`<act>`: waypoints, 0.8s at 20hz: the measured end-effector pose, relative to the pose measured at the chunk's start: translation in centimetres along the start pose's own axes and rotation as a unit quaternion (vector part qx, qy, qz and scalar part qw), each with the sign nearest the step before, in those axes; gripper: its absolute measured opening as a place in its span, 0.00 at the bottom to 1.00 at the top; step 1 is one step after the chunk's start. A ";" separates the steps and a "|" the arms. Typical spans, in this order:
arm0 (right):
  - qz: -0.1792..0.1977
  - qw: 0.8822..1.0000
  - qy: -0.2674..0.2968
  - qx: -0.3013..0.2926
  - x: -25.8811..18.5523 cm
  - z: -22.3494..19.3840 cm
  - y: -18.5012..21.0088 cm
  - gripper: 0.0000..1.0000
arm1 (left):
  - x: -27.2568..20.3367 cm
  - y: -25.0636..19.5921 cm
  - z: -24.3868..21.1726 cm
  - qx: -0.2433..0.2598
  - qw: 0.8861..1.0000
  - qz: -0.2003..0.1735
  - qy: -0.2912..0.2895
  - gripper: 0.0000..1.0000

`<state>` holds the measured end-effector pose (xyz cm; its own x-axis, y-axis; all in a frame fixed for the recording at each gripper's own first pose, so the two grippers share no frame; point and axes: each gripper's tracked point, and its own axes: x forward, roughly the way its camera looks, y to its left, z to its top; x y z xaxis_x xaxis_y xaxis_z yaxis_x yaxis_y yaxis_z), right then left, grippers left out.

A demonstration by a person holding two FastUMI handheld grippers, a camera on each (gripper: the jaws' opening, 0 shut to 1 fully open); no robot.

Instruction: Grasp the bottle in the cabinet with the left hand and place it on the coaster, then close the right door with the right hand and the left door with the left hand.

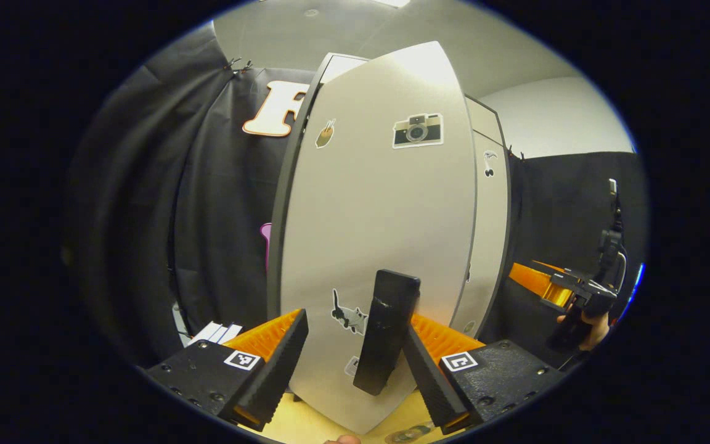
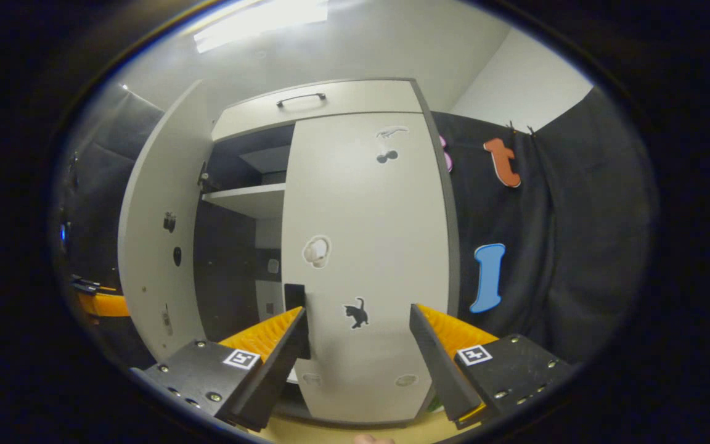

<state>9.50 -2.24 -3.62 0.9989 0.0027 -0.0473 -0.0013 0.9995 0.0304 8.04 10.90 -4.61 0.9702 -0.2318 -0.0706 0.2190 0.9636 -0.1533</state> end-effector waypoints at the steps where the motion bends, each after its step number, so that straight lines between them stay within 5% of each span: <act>1: -0.009 1.000 -0.001 0.000 -0.4 0.2 -1.0 1.00 | 0.3 -0.4 -0.1 0.002 1.000 0.001 0.002 0.92; 6: -0.060 0.998 0.000 -0.001 -2.5 0.4 -5.8 1.00 | 3.0 -2.7 -0.2 0.044 0.999 -0.024 0.009 0.97; 16: -0.123 0.992 0.018 0.016 -5.3 -1.0 -12.0 0.97 | 6.5 -4.7 -1.3 -0.004 0.999 -0.046 0.023 0.97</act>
<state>4.23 -14.19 -4.71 0.9666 -0.2385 -0.0935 0.2435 0.9689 0.0453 13.21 4.70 -5.61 0.9403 -0.3250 -0.1011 0.3056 0.9370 -0.1691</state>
